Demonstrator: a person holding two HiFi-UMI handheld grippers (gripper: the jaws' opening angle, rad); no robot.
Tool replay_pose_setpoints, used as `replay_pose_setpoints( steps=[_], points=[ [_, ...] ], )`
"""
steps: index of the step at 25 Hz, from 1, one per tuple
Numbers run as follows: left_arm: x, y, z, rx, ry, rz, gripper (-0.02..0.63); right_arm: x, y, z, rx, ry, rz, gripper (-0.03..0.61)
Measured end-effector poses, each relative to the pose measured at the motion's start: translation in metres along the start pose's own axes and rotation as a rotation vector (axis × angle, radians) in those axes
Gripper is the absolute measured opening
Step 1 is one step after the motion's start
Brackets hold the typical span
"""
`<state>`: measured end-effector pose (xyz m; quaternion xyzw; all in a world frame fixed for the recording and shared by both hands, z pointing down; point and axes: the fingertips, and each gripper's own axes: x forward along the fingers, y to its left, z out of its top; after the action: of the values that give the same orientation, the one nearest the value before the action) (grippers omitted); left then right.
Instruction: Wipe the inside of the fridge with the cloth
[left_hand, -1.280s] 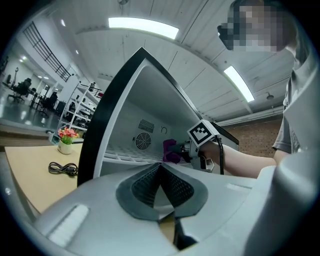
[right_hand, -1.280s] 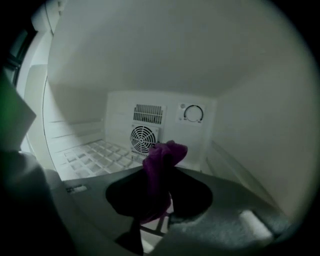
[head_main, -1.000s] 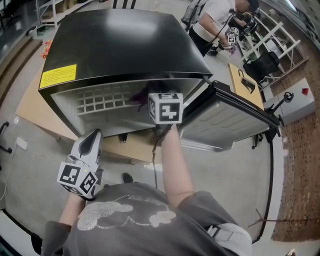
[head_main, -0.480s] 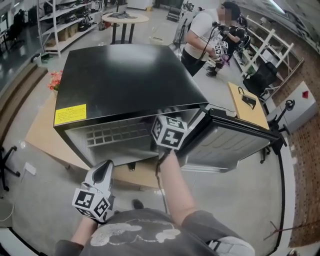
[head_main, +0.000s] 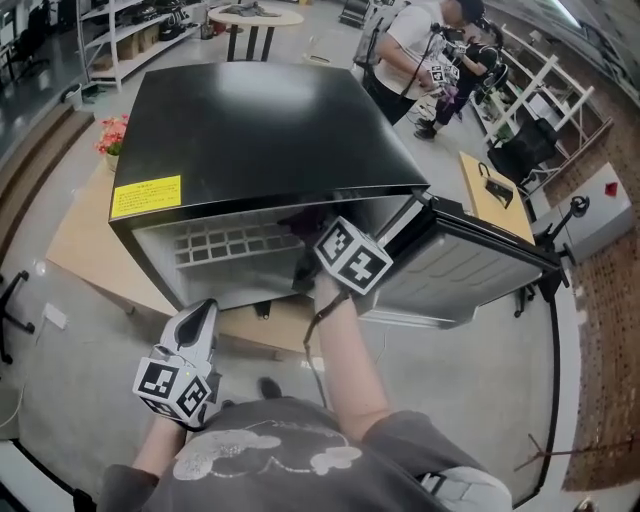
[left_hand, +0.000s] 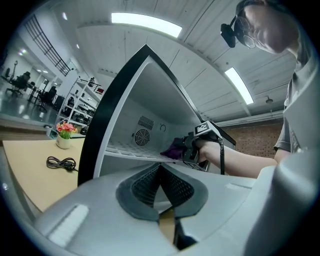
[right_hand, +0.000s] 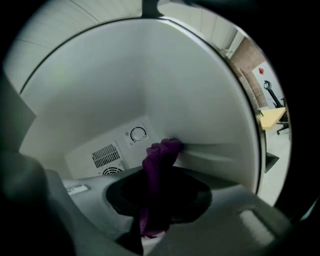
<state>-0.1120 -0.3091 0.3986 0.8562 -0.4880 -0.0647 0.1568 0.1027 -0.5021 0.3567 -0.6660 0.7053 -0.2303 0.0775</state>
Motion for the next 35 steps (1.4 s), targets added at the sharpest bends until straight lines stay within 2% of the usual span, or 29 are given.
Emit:
replay_pose_setpoints(
  steps=[5,7,9,13,15,18,23,27,31,35],
  points=[
    [-0.003,-0.001,-0.006,-0.012,0.014,-0.022,0.018,-0.013,-0.014,-0.014,0.019,0.012,-0.033,0.087],
    [-0.004,-0.002,-0.008,-0.017,0.019,-0.031,0.018,-0.018,-0.014,-0.016,0.024,0.007,-0.020,0.087],
    [-0.005,-0.001,-0.010,-0.019,0.018,-0.035,0.018,-0.024,0.001,-0.015,0.029,-0.005,0.066,0.087],
    [-0.010,0.010,-0.012,-0.022,0.023,-0.016,0.018,-0.059,0.068,-0.027,-0.050,-0.013,0.351,0.087],
    [-0.014,0.018,-0.016,-0.019,0.024,0.007,0.018,-0.080,0.098,-0.053,-0.064,0.043,0.465,0.087],
    [-0.023,0.030,-0.018,-0.004,0.024,0.046,0.018,-0.104,0.129,-0.103,-0.042,0.176,0.570,0.087],
    [-0.039,0.044,-0.027,0.022,0.038,0.096,0.018,-0.124,0.145,-0.179,-0.109,0.358,0.637,0.088],
    [-0.052,0.054,-0.039,0.005,0.059,0.139,0.018,-0.116,0.144,-0.230,-0.186,0.505,0.674,0.087],
    [-0.066,0.061,-0.037,-0.001,0.057,0.172,0.018,-0.090,0.169,-0.245,-0.284,0.495,0.725,0.088],
    [-0.069,0.060,-0.040,-0.007,0.054,0.207,0.018,-0.064,0.191,-0.249,-0.245,0.483,0.772,0.087]
  ],
)
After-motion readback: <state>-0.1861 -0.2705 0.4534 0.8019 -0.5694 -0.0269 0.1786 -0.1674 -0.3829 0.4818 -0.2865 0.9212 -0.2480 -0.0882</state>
